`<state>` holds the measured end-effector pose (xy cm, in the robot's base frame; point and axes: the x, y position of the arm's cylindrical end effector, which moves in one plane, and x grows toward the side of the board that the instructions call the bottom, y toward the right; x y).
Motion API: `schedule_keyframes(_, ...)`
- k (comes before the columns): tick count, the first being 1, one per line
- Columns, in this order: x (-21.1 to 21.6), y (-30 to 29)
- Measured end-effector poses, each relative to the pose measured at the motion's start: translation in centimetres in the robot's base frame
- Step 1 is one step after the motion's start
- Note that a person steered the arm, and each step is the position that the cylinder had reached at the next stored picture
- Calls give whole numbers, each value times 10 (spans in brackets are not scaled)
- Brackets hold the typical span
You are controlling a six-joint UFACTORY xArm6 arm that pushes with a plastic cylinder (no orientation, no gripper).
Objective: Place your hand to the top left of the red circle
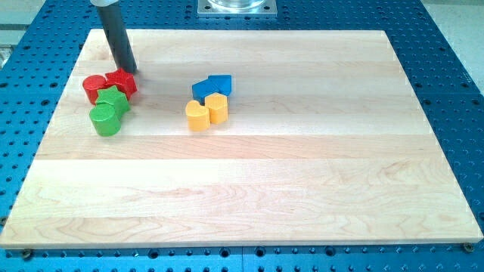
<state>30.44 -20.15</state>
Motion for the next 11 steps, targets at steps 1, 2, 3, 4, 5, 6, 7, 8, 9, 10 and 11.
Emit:
schedule_keyframes(1,0,0)
schedule_keyframes(2,-1,14)
schedule_keyframes(3,-1,38)
schedule_keyframes(4,-1,56)
schedule_keyframes(5,-1,62)
schedule_keyframes(6,-1,70)
schedule_keyframes(7,-19,61)
schedule_keyframes(8,-19,15)
schedule_keyframes(9,5,-47)
schedule_keyframes(10,54,-68)
schedule_keyframes(11,67,-68)
